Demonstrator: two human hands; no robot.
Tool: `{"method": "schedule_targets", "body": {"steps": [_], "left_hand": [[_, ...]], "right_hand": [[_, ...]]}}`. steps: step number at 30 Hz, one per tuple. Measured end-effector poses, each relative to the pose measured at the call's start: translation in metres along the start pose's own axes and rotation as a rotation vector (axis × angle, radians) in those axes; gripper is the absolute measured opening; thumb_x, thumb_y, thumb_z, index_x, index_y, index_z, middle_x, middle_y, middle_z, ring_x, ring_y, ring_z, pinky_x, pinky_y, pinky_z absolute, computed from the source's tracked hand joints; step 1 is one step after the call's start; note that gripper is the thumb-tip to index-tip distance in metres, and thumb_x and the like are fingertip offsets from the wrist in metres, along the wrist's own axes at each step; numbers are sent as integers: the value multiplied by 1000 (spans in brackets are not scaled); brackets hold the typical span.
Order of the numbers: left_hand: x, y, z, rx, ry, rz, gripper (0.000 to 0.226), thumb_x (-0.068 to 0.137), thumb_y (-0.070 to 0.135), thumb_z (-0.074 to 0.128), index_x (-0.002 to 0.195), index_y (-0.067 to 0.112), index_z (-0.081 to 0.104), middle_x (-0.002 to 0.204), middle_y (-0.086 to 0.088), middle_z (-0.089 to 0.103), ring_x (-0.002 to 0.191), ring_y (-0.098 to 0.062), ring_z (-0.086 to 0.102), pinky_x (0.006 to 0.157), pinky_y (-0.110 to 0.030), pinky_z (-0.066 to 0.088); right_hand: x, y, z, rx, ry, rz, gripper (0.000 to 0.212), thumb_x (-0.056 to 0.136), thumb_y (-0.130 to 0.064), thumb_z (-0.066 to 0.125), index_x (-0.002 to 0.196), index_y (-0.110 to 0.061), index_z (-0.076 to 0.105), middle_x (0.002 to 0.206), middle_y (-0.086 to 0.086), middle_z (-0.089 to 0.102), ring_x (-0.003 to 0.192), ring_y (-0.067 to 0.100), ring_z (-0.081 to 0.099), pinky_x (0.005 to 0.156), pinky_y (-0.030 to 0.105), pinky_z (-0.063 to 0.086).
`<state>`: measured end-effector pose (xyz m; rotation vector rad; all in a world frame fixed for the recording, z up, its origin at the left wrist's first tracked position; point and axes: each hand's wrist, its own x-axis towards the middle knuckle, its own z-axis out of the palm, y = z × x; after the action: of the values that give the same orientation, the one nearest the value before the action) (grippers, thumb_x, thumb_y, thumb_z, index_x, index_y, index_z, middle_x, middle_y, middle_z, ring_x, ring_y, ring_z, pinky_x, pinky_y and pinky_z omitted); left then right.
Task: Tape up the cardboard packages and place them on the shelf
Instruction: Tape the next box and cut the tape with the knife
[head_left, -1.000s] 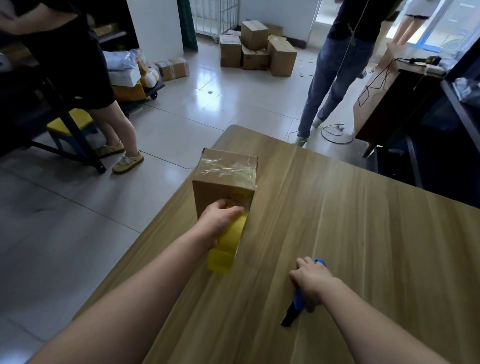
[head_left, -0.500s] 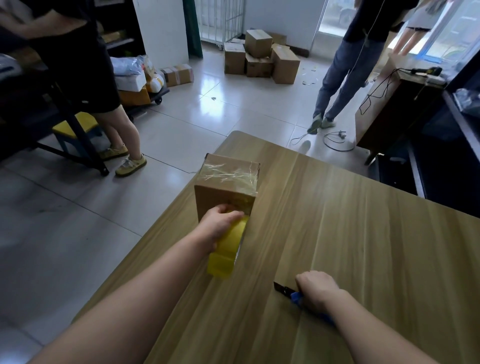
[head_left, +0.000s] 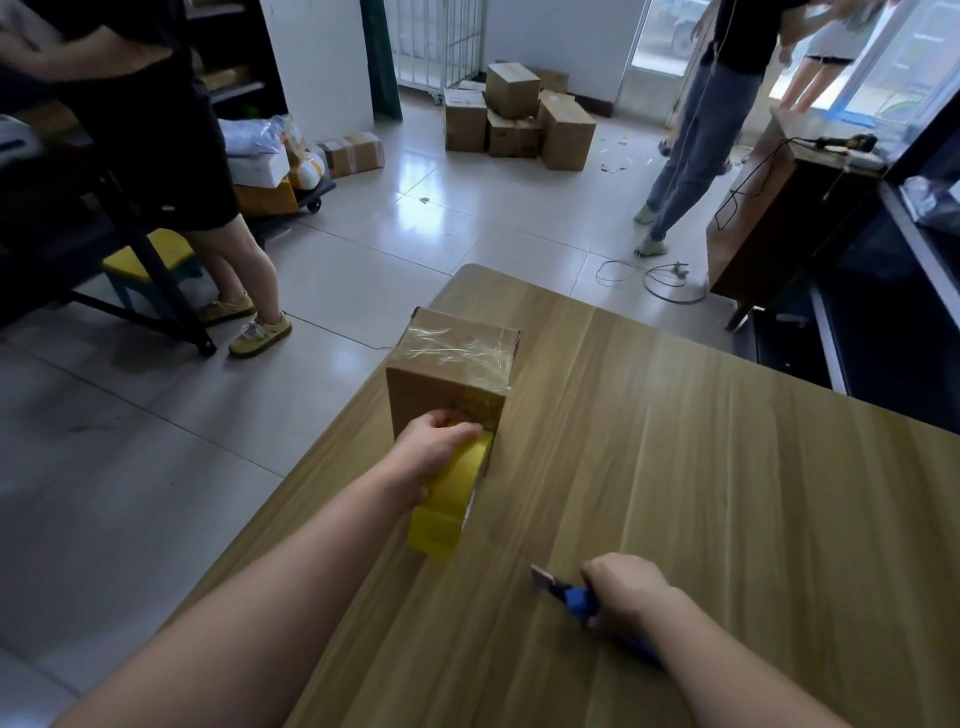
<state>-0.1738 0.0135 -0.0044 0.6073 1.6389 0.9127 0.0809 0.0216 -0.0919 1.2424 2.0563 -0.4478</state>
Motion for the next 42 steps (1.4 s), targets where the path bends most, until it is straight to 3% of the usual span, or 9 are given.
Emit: {"method": "schedule_targets", "body": {"steps": [6, 8, 12, 15, 19, 23, 31, 39, 42], "left_hand": [[1, 0, -2, -3, -5, -1, 59, 87, 30, 68, 141, 17, 45, 116, -8, 57, 90, -23, 59, 74, -34, 54], [-1, 0, -2, -2, 0, 6, 57, 88, 29, 68, 139, 17, 46, 113, -7, 57, 86, -20, 59, 70, -31, 53], [-2, -1, -2, -4, 6, 48, 50, 89, 27, 67, 135, 15, 51, 107, -6, 60, 86, -19, 60, 74, -31, 52], [-4, 0, -3, 12, 9, 50, 48, 89, 29, 66, 133, 16, 53, 107, -6, 60, 97, -24, 59, 85, -37, 51], [-5, -1, -5, 11, 8, 32, 48, 89, 31, 66, 133, 17, 52, 112, -8, 61, 101, -26, 59, 85, -39, 53], [-4, -3, -6, 0, 40, 23, 53, 87, 34, 68, 134, 17, 51, 119, -10, 61, 109, -29, 58, 96, -46, 50], [-7, -4, -7, 18, 27, 3, 57, 84, 37, 71, 133, 18, 50, 118, -8, 58, 112, -30, 55, 98, -46, 48], [-7, -1, -9, 16, 16, 29, 51, 87, 30, 69, 132, 13, 52, 110, -8, 61, 102, -27, 60, 90, -41, 53], [-7, 1, -10, 17, 13, 40, 51, 88, 28, 67, 134, 15, 50, 103, -4, 59, 88, -20, 59, 72, -32, 53]], "right_hand": [[-10, -12, -45, 422, 569, -17, 3, 93, -22, 48, 91, -21, 45, 106, 9, 62, 97, 35, 59, 70, 36, 38], [-17, -23, -68, 483, 735, -77, 9, 93, -23, 49, 87, -22, 42, 91, 5, 58, 79, 31, 57, 63, 34, 35], [-29, -51, -115, 405, 934, -159, 37, 96, -59, 40, 84, -24, 44, 73, -5, 49, 59, 17, 48, 50, 25, 28], [-30, -67, -136, 229, 941, -87, 46, 97, -64, 23, 81, -25, 43, 73, -5, 52, 61, 18, 50, 51, 27, 30], [-32, -74, -146, 121, 901, -32, 52, 98, -63, 19, 83, -24, 49, 75, -4, 57, 64, 18, 55, 53, 28, 39], [-33, -78, -146, 33, 833, 27, 50, 99, -61, 20, 85, -22, 49, 75, -3, 54, 64, 18, 53, 51, 28, 33], [-29, -85, -142, -17, 780, 94, 53, 100, -60, 21, 90, -20, 54, 77, -2, 53, 66, 19, 51, 45, 27, 24], [-31, -90, -150, -114, 767, 104, 53, 101, -59, 24, 99, -20, 60, 78, -1, 51, 68, 20, 50, 47, 27, 25], [-31, -85, -149, -168, 699, 147, 55, 101, -58, 26, 98, -20, 66, 79, -1, 53, 69, 19, 50, 47, 27, 23]]}}
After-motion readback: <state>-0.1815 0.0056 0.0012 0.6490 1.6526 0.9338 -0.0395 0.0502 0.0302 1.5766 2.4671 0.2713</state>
